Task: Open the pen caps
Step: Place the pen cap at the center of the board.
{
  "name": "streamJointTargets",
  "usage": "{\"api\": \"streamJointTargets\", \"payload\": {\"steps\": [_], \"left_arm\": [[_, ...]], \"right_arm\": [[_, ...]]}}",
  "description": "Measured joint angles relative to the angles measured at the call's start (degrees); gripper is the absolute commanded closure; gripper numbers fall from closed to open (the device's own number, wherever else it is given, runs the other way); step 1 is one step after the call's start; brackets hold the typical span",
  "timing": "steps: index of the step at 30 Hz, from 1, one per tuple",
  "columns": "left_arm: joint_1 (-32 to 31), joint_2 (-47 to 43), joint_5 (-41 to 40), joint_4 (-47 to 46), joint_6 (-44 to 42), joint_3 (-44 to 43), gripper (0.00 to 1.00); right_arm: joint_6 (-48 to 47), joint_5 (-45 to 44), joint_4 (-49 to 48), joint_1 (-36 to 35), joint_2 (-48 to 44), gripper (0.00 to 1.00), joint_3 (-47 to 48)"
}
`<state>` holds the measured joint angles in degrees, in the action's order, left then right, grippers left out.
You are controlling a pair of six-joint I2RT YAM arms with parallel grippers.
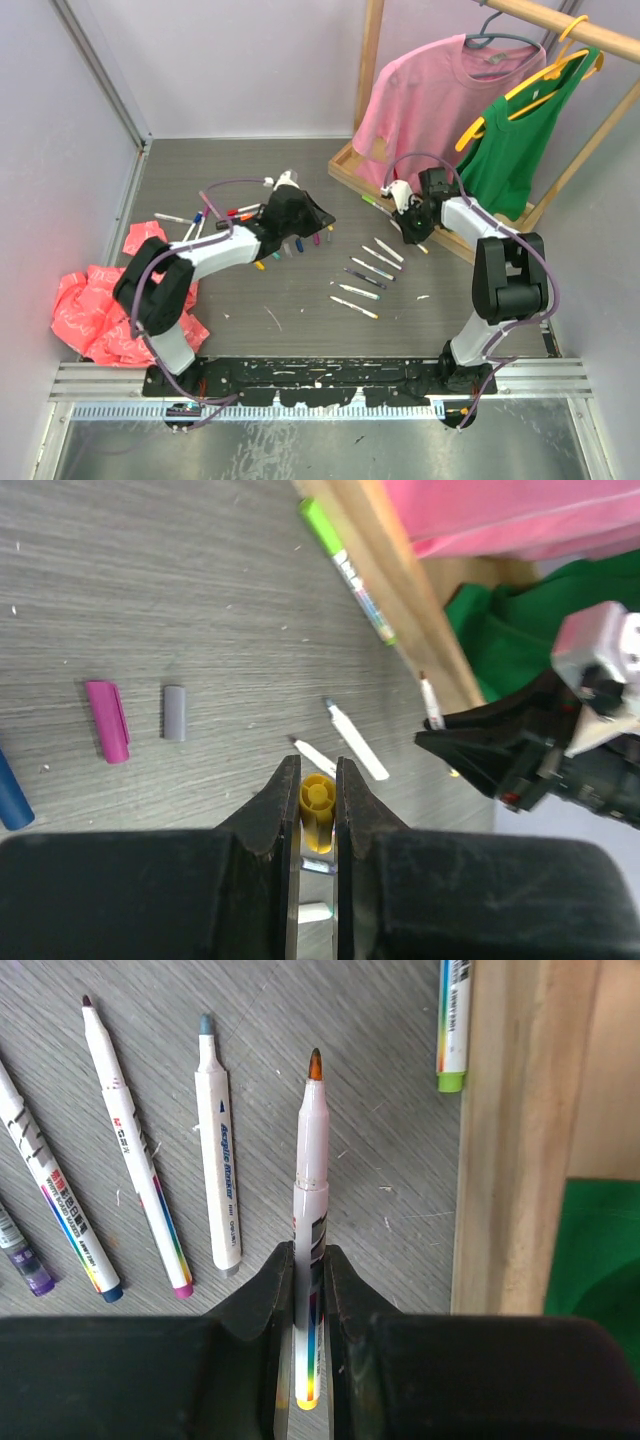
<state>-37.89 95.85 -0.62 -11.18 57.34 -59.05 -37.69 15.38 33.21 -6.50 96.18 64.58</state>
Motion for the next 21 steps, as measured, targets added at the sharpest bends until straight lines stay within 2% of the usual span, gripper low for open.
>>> {"api": "streamJointTargets", "payload": {"steps": [5, 14, 21], "left_arm": [[-2.49, 9.20, -1.55, 7.19, -0.81, -7.78, 1.00], [-4.33, 18.88, -3.17, 16.52, -1.01, -19.17, 0.99], [-4.33, 24.48, -4.39, 20.96, -1.09, -24.48, 0.92]], "right_arm": [[-0.46, -0.28, 0.92, -0.02, 3.02, 0.91, 0.04], [-1.22, 0.09, 2.64, -0.02, 6.99, 0.86, 0.57], [-1.20, -0.11, 2.67, -0.02, 7.39, 0.82, 0.92]]}}
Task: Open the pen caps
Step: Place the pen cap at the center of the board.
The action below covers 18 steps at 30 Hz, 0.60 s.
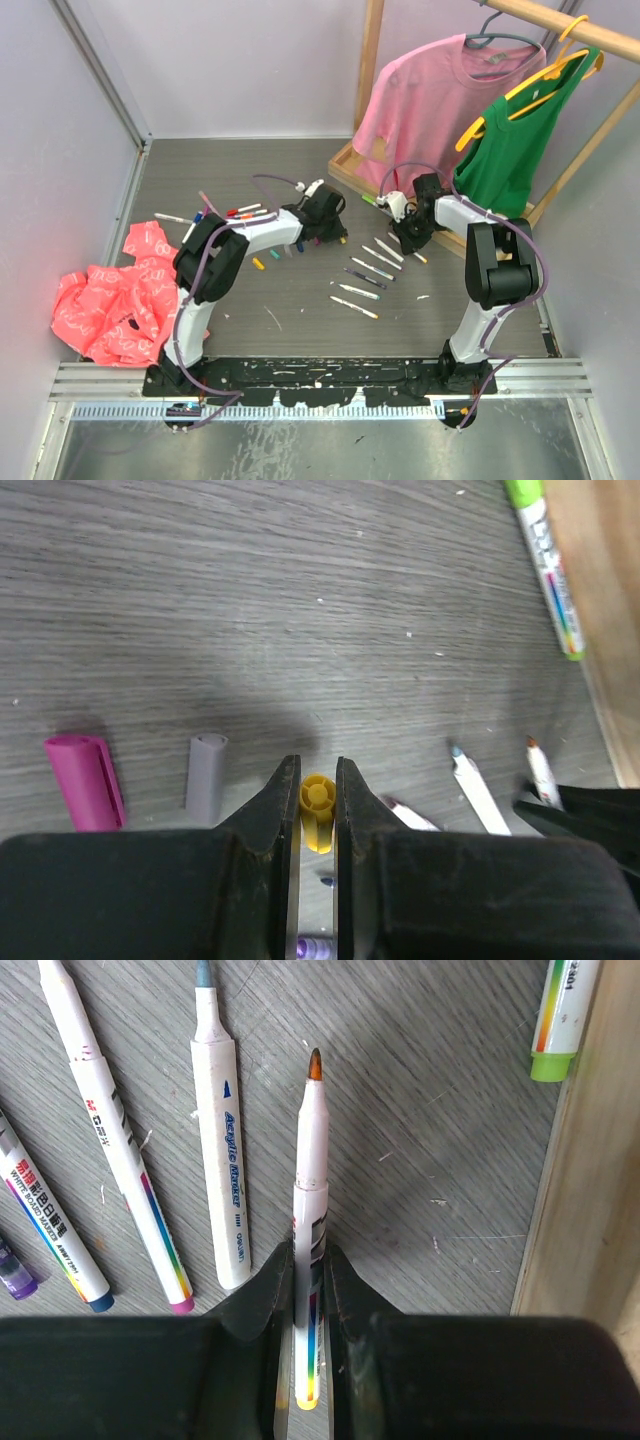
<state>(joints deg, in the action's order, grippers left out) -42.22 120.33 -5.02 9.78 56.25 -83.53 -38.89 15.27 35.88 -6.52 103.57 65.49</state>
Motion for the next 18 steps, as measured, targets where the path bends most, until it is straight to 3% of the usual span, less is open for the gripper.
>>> {"api": "streamJointTargets", "payload": {"steps": [3, 6, 18], "left_arm": [[0.00, 2.21, -0.24, 1.84, -0.17, -2.21, 0.89], [0.00, 3.13, -0.52, 3.61, -0.37, -4.44, 0.81], [0.00, 3.30, -1.07, 5.66, -1.14, -5.44, 0.71]], "right_arm": [[0.02, -0.02, 0.02, 0.00, 0.00, 0.79, 0.00], [0.04, -0.04, 0.02, 0.00, 0.17, 0.76, 0.22], [0.22, -0.09, 0.07, 0.00, 0.24, 0.69, 0.42]]}}
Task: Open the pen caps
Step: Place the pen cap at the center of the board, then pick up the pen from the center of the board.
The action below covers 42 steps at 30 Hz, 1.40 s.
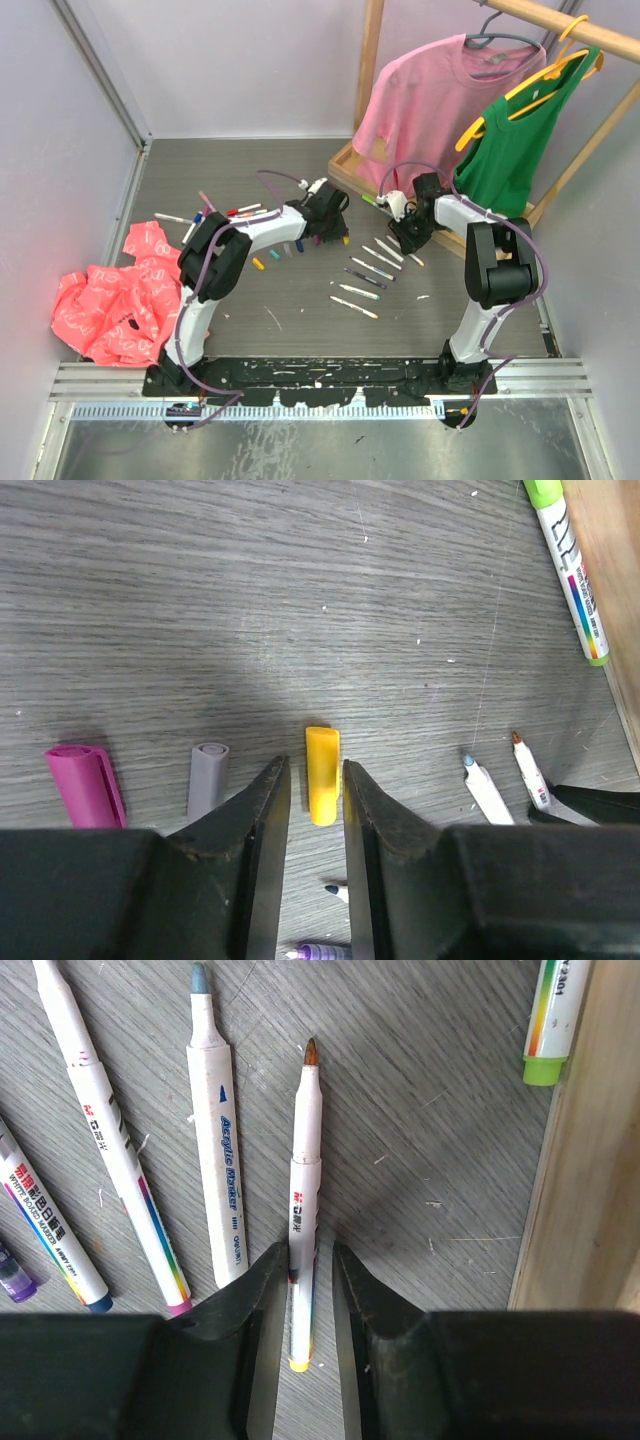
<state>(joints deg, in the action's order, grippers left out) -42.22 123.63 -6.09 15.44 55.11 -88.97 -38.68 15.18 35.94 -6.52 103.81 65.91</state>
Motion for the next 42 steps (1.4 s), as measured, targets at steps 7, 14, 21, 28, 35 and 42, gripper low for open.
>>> {"api": "streamJointTargets", "payload": {"steps": [7, 14, 21, 28, 35, 42], "left_arm": [[0.00, 0.00, -0.63, 3.37, -2.45, -2.86, 0.68], [0.00, -4.02, -0.76, 4.59, -8.11, -3.37, 0.60], [0.02, -27.89, 2.93, -4.63, -17.99, 14.34, 0.26], [0.85, -49.24, 11.19, -21.31, -24.35, 41.16, 0.09], [1.86, -64.17, 13.88, -23.74, -24.30, 58.42, 0.06], [1.86, -75.71, 13.20, -24.06, -23.17, 64.28, 0.05]], "right_arm": [[0.22, 0.15, -0.07, 0.00, -0.07, 0.65, 0.00], [0.83, 0.63, -2.36, 0.00, -5.16, 0.63, -0.72], [0.72, 0.42, -9.73, -1.51, -11.56, 0.61, -2.82], [-0.22, -6.71, -16.79, -10.19, -8.24, 0.60, -2.08], [1.46, -14.21, -18.14, -13.07, 5.09, 0.60, 8.39], [3.48, -19.65, -17.90, -12.96, 9.18, 0.60, 10.27]]}}
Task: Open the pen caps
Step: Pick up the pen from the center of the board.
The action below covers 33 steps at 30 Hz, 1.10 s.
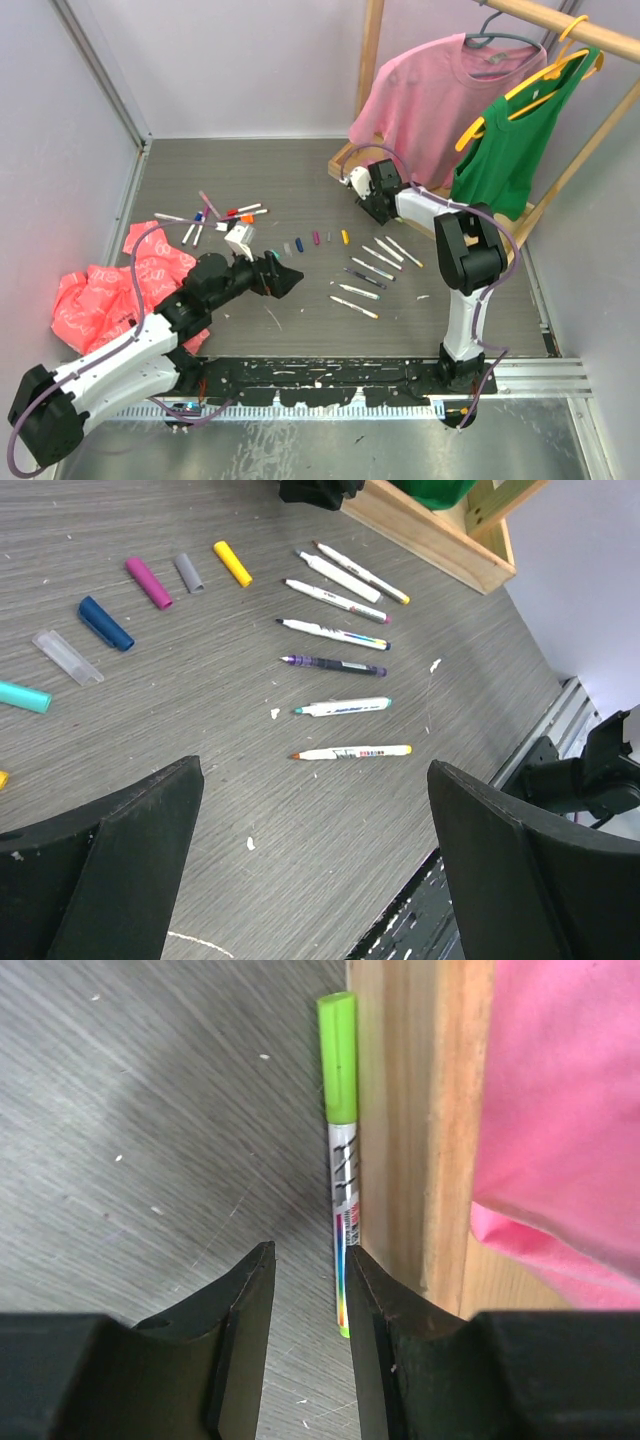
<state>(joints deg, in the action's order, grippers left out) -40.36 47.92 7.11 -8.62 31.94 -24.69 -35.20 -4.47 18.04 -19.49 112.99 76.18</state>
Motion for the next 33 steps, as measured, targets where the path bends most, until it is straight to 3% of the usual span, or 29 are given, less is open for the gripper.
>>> {"api": "streamJointTargets", "payload": {"steps": [13, 21, 33], "left_arm": [[0.00, -5.84, -2.32, -0.83, 3.63, 5.51, 0.05], [0.00, -5.73, -2.34, -1.90, 5.18, 6.43, 0.05], [0.00, -5.11, -2.34, -3.02, 6.47, 6.75, 0.05]], "right_arm": [[3.32, -4.22, -1.77, 0.39, 1.81, 0.63, 0.48], [5.64, 2.43, 1.53, 3.23, 2.67, 0.72, 2.86], [6.84, 11.67, 5.42, 3.37, 2.38, 0.70, 3.37]]}}
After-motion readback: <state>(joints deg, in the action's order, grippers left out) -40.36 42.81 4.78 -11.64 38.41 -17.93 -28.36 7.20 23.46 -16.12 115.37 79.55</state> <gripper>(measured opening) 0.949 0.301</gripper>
